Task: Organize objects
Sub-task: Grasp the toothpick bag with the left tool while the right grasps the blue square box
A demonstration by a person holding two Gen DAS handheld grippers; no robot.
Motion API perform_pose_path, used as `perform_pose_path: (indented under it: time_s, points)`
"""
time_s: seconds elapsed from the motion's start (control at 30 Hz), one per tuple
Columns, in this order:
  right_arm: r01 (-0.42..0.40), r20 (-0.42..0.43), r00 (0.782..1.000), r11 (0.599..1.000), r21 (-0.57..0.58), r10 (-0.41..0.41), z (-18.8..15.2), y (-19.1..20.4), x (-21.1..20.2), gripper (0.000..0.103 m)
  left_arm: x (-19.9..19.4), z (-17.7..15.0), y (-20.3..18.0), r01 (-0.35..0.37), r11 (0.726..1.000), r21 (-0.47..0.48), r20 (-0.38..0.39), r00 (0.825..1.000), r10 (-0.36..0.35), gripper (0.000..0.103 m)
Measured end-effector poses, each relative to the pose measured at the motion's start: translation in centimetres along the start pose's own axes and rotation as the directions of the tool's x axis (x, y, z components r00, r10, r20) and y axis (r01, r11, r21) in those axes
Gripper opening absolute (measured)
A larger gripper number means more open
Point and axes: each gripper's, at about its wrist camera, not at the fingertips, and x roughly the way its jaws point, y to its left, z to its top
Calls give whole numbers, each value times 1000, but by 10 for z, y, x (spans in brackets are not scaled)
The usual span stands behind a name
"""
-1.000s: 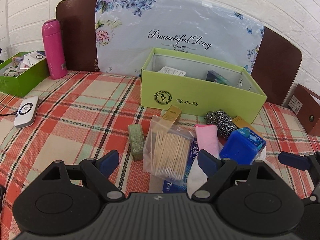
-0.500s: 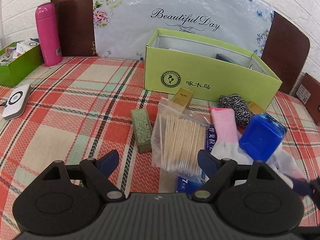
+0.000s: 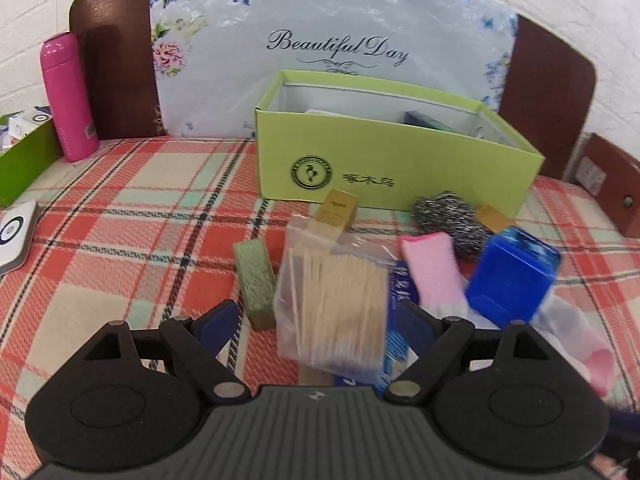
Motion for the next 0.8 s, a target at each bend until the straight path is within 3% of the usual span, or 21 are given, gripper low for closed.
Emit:
perform_pose_path:
  time_s: [0.1, 0.2, 0.23, 0.27, 0.3, 0.37, 0.43, 0.47, 0.67, 0.8]
  points:
    - [37, 91, 995, 999, -30, -34, 29, -7, 11, 60, 13, 5, 0, 34, 999, 9, -11, 999, -34, 89]
    - [83, 130, 989, 994, -69, -74, 48, -10, 36, 70, 20, 7, -3, 2, 999, 52, 8, 1000, -3, 85]
    - [100, 132, 987, 992, -71, -90, 53, -12, 47, 79, 19, 7, -4, 4, 998, 67, 18, 1000, -5, 65]
    - [117, 124, 986, 991, -72, -107, 58, -15, 58, 86, 15, 7, -6, 18, 996, 91, 22, 1000, -20, 52]
    - [121, 110, 988, 990, -74, -112, 61, -19, 70, 86, 13, 8, -6, 50, 993, 104, -3, 999, -50, 34]
    - [89, 76, 994, 995, -56, -84, 65, -26, 93, 85, 8, 6, -4, 118, 989, 84, -43, 992, -115, 29]
    - [34, 39, 999, 999, -23, -33, 67, -32, 106, 75, -1, 0, -3, 144, 985, 96, -53, 989, -140, 25]
    - [15, 9, 1000, 1000, -7, -15, 67, -33, 109, 60, -7, -4, -1, 148, 984, 98, -58, 988, -142, 24]
    - [-18, 58, 998, 999, -28, 19, 51, -17, 50, 59, -49, -38, 17, 157, 980, 125, -111, 983, -144, 24]
    - [-61, 1, 998, 996, -66, 61, 17, 0, 9, 59, -56, -60, 26, 151, 983, 106, -149, 980, -134, 29]
